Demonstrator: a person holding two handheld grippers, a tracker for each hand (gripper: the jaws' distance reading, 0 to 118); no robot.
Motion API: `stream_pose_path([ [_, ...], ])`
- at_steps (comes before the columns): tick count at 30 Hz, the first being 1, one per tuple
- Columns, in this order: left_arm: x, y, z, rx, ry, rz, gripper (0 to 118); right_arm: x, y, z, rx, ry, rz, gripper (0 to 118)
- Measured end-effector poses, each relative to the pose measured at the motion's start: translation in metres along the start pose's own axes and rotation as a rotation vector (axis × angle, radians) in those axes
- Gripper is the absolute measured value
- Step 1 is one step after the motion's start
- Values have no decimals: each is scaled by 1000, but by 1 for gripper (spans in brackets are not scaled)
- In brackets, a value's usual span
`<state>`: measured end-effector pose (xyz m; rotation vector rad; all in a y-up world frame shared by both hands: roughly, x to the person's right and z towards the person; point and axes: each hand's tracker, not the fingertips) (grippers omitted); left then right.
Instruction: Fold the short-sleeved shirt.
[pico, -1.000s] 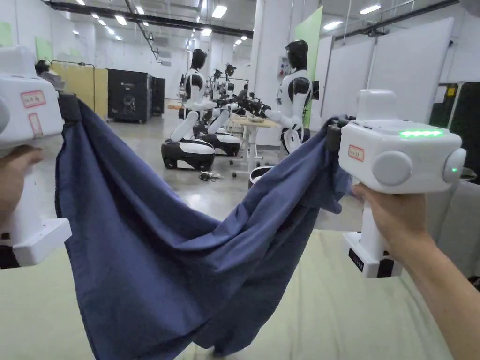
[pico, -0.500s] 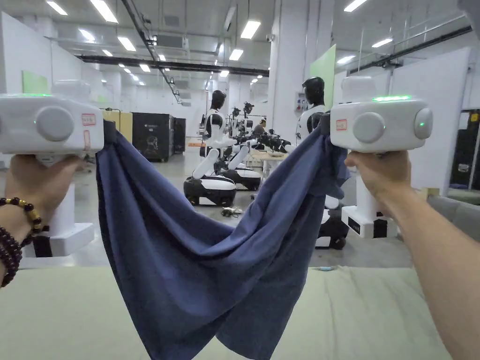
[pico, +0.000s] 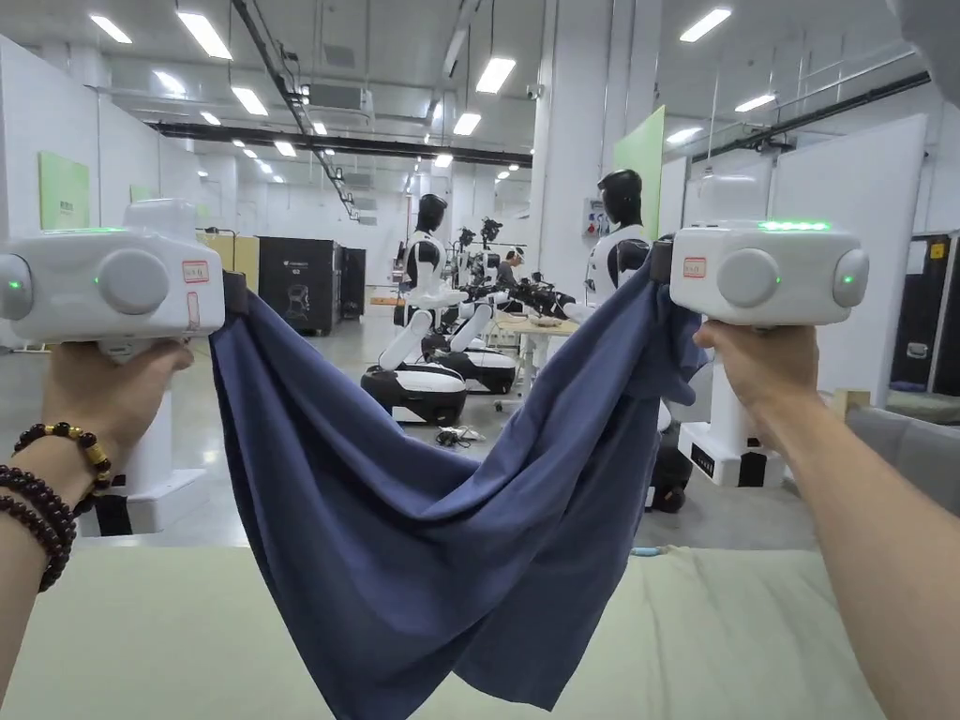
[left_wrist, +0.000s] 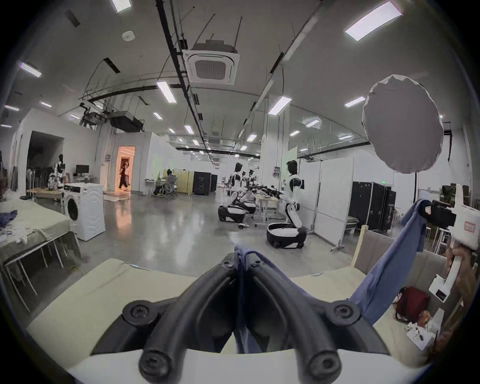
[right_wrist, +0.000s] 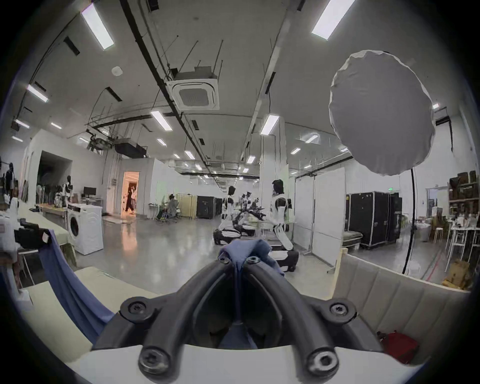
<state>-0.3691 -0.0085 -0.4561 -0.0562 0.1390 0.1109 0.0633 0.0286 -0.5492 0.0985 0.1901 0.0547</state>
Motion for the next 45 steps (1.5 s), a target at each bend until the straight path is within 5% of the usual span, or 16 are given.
stream_pose_path([
  [12,-38,-71,2,-108,86,32,0,44,-83,2,-124,-105,-52,8],
  [27,-65,-171,44,-208,79,119,0,86,-187,35,-267,-104,-140,8],
  [45,-55,-264,188,-357,-64,99,0,95,-258,207,-377,-36,-119,8],
])
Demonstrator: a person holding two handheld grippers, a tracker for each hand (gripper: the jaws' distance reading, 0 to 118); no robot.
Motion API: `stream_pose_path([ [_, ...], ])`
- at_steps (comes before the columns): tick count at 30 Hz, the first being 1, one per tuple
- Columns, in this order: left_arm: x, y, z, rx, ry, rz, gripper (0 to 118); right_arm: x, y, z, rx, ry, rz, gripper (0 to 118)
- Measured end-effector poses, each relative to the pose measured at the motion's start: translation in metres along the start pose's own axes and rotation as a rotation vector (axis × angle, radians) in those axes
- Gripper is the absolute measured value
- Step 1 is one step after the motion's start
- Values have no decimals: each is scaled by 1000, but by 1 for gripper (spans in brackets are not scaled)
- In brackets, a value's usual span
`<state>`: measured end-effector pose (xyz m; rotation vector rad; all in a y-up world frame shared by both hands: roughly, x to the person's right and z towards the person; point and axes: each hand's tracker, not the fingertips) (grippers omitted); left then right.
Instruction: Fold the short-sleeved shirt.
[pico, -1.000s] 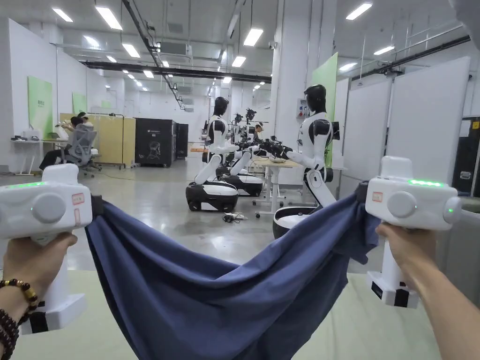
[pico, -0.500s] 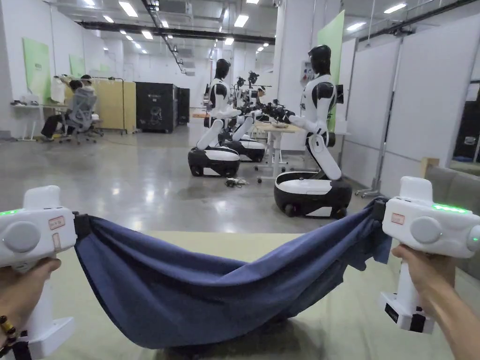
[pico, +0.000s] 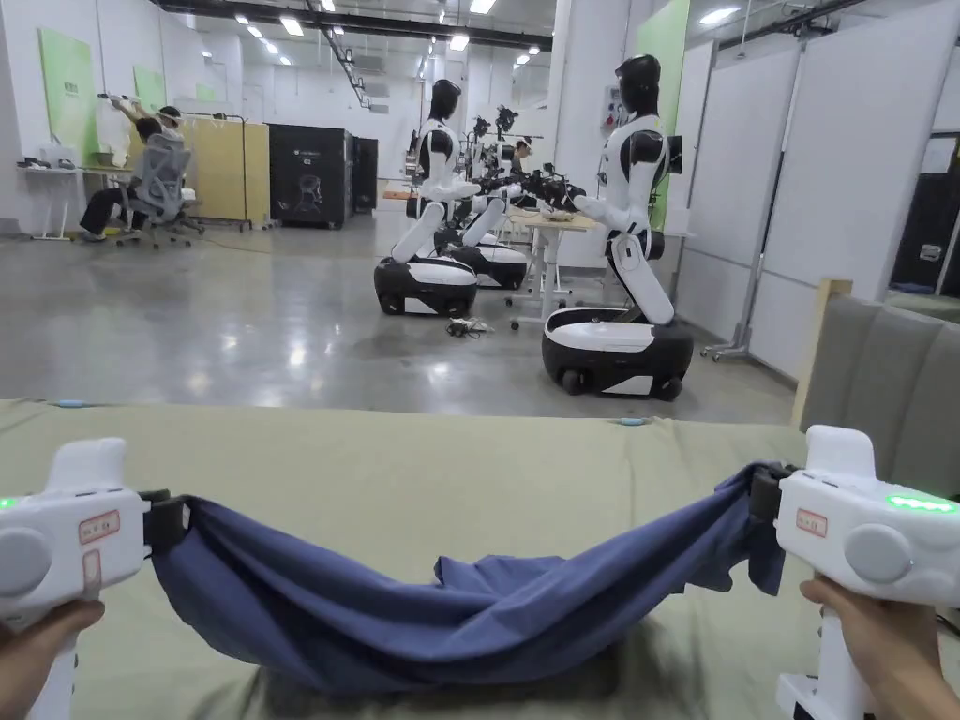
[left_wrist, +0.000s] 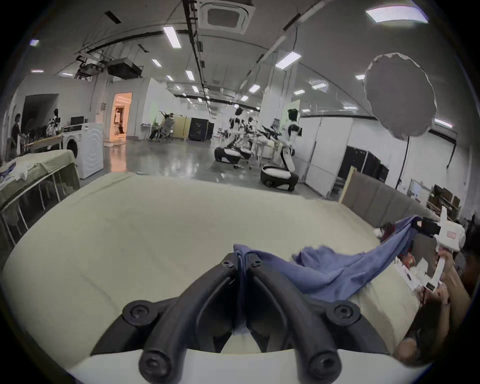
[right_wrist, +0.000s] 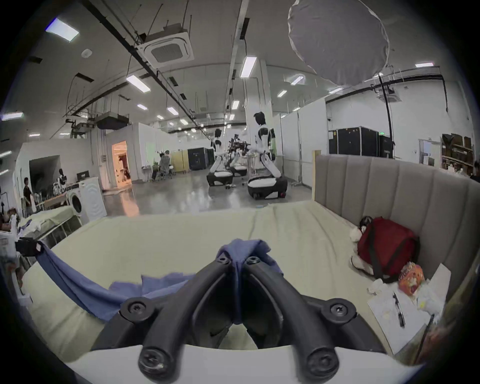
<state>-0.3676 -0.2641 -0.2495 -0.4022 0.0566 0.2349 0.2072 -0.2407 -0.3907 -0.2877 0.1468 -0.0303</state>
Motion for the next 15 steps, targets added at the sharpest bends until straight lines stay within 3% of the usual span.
stream_pose_path([
  [2,-3,-21,15,-41,3,-12,0,5,-21,19,-40,18,-1,8],
  [4,-8,-39,31,-80,-1,-25,0,7,-40,35,-100,-13,68,8],
  [9,-28,-84,61,-250,-8,-57,0,19,-85,65,-290,-6,136,8],
  [15,-50,-134,60,-383,-16,-41,0,33,-136,59,-511,-49,198,8],
])
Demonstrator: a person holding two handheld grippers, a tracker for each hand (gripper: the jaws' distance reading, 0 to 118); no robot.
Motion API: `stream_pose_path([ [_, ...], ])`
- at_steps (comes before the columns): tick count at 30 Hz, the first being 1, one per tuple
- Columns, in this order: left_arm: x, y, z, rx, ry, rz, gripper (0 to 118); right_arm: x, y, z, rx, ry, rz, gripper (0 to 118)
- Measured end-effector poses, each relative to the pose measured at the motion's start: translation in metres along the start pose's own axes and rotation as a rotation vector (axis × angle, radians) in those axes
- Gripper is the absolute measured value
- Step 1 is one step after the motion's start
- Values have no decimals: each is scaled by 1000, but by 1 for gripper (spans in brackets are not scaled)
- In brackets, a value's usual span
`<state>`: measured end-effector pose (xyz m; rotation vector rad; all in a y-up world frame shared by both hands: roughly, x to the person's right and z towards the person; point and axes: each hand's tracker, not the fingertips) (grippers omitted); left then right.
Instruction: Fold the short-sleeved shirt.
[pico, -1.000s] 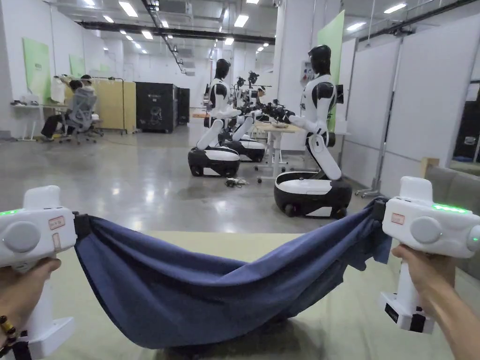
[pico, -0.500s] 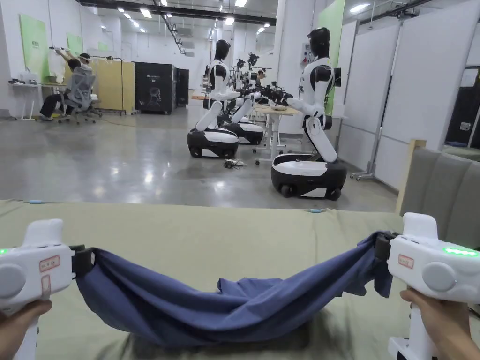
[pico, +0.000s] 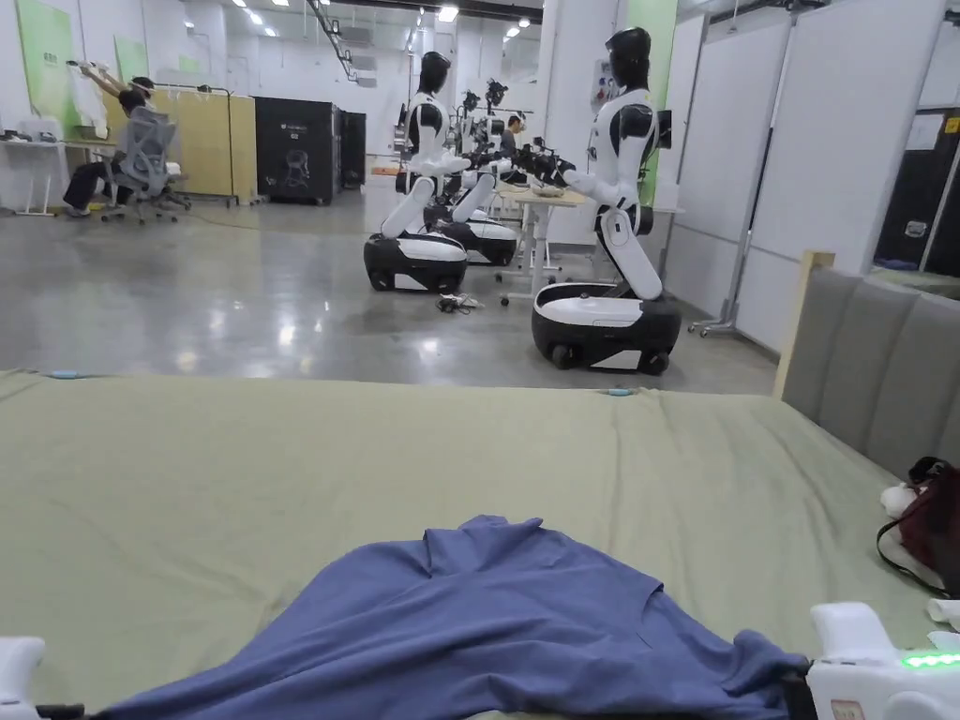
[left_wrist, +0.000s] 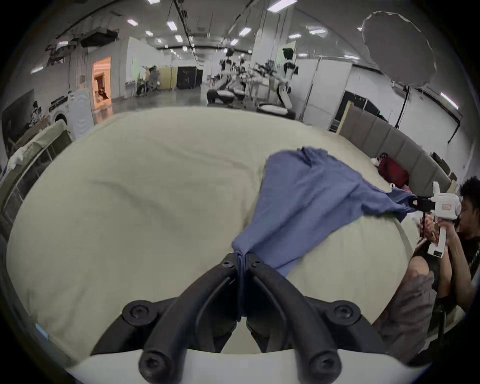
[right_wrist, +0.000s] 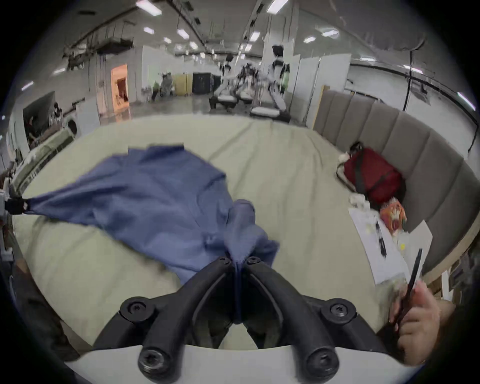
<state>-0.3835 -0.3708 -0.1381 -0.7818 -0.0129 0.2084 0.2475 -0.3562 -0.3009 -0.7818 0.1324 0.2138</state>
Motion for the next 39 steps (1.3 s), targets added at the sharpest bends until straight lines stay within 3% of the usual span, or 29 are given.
stream_pose_path([
  [4,-7,-2,-2,-26,-23,16,1,5,-15,-25,-74,-5,-23,9],
  [5,-7,-1,0,-14,-32,15,6,6,-17,-29,-80,11,-49,14],
  [6,-7,0,0,-14,-35,10,18,8,-18,-29,-79,16,-66,26],
  [7,-8,3,2,-22,-28,0,50,11,-19,-28,-72,19,-91,49],
  [8,-8,3,2,-29,-12,-4,107,13,-19,-22,-44,12,-115,78],
  [9,-9,2,4,-37,1,-6,118,12,-18,-11,-20,15,-123,85],
  [14,-7,3,48,111,6,46,113,7,-18,77,223,-4,-60,85],
  [15,-5,-1,59,140,4,67,108,5,-20,93,257,3,-66,85],
  [16,-3,-4,69,173,2,95,97,2,-24,111,300,29,-89,84],
  [17,0,-7,78,209,-11,117,62,1,-28,126,340,67,-107,73],
  [18,3,-10,85,245,-19,132,16,-1,-32,136,374,105,-125,44],
  [19,8,-13,91,285,-26,155,0,-4,-36,145,388,136,-140,2],
  [25,20,-21,88,249,9,197,0,-23,-41,157,390,156,-122,2],
  [28,25,-19,70,211,113,114,2,-27,-38,158,396,188,-111,2],
  [29,24,-18,60,197,147,109,24,-29,-36,157,394,194,-114,2],
  [30,23,-18,48,152,159,153,74,-29,-35,157,392,198,-115,2],
  [31,10,-16,30,117,209,162,108,-31,-34,156,393,200,-112,2],
  [32,4,-16,18,85,224,195,115,-32,-33,155,393,200,-108,2],
  [36,-2,-16,-13,23,227,297,111,-39,-31,152,379,197,-89,2],
  [39,-8,-17,-38,-47,311,285,111,-42,-31,147,358,206,-94,2],
])
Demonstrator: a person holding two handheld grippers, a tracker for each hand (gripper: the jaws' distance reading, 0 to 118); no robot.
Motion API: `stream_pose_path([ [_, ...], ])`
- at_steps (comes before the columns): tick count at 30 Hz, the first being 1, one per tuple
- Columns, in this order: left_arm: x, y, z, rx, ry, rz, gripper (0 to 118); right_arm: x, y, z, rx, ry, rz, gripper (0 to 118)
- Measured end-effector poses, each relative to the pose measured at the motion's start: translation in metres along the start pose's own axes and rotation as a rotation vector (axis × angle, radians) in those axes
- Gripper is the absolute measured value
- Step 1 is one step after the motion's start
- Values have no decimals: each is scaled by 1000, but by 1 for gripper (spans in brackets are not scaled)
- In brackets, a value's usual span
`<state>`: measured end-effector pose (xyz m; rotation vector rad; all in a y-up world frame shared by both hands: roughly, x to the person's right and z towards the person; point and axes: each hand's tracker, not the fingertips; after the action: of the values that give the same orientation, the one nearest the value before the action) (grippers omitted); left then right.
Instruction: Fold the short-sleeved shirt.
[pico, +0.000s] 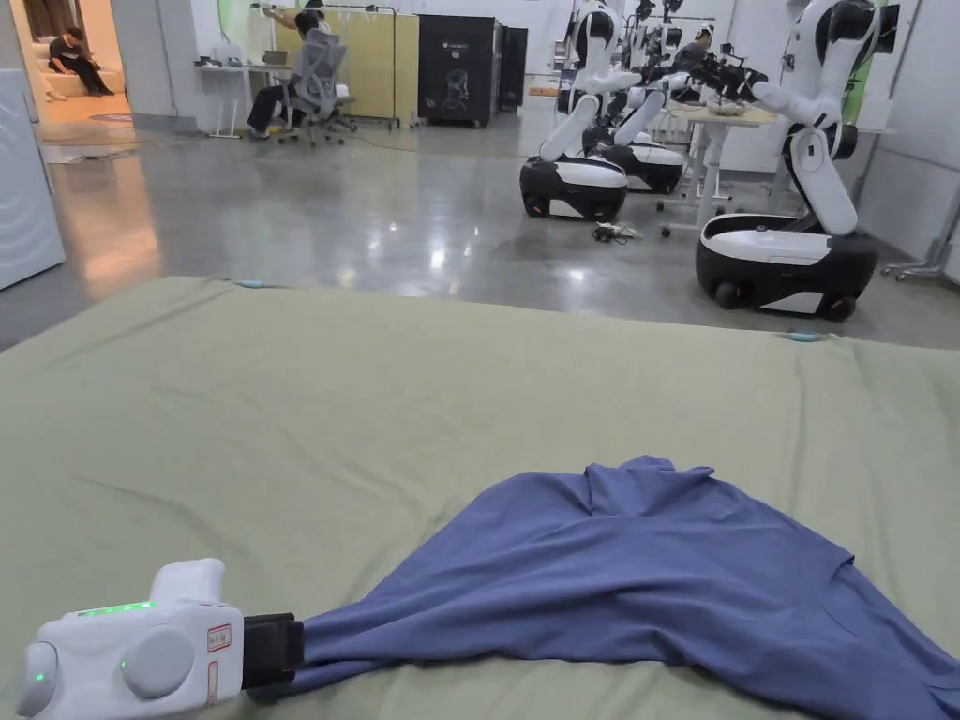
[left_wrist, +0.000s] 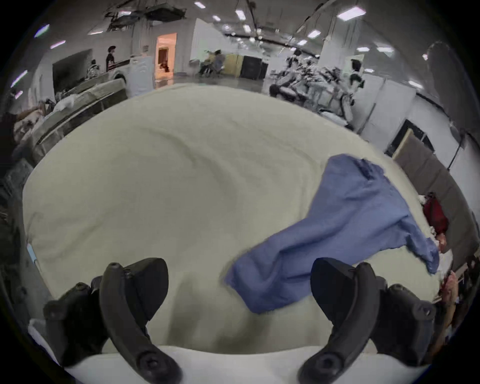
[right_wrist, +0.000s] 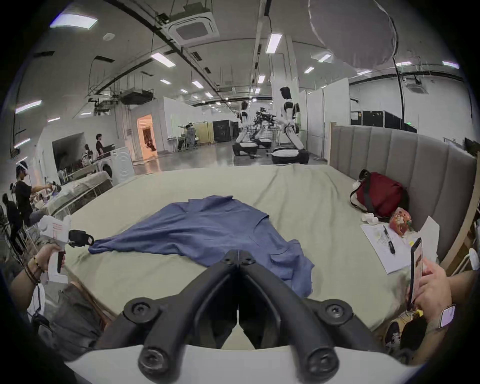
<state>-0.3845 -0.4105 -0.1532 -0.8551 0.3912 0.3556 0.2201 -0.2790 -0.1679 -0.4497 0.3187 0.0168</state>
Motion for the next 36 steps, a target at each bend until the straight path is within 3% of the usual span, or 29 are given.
stream_pose_path([
  [1,1,-1,-8,-3,2,-5,109,-2,-1,-2,-8,0,2,2],
  [2,0,-2,-13,-15,-6,-7,100,2,-4,-6,-17,-1,5,2],
  [3,0,-5,-14,-27,-4,-4,73,2,-4,-9,-26,-2,10,2],
  [5,17,-17,1,29,80,-69,45,0,-2,-20,-52,-10,24,2],
  [6,20,-19,5,49,22,-97,9,2,-3,-26,-65,-9,29,2],
  [7,22,-20,10,61,-22,-89,3,3,2,-35,-80,-3,35,2],
  [8,16,-13,8,71,-75,-66,3,2,9,-46,-88,-1,41,2],
  [14,27,-15,9,71,-68,-85,3,5,73,-157,-102,23,152,7],
  [15,28,-17,9,68,-73,-84,3,7,83,-182,-116,32,158,17],
  [16,31,-18,11,67,-80,-82,3,11,93,-215,-150,43,177,40],
  [17,33,-19,12,62,-84,-84,3,15,103,-249,-198,44,182,76],
  [18,33,-21,13,56,-90,-87,3,15,108,-276,-249,40,194,92],
  [24,29,-16,16,32,-112,-79,3,24,117,-406,-483,-67,320,94],
  [28,30,-10,16,16,-110,-75,3,35,108,-443,-557,-37,238,94],
  [32,28,-8,8,-6,-121,-54,3,37,90,-460,-607,-55,228,91],
  [36,28,-6,8,-6,-126,-53,3,28,77,-457,-628,7,215,50],
])
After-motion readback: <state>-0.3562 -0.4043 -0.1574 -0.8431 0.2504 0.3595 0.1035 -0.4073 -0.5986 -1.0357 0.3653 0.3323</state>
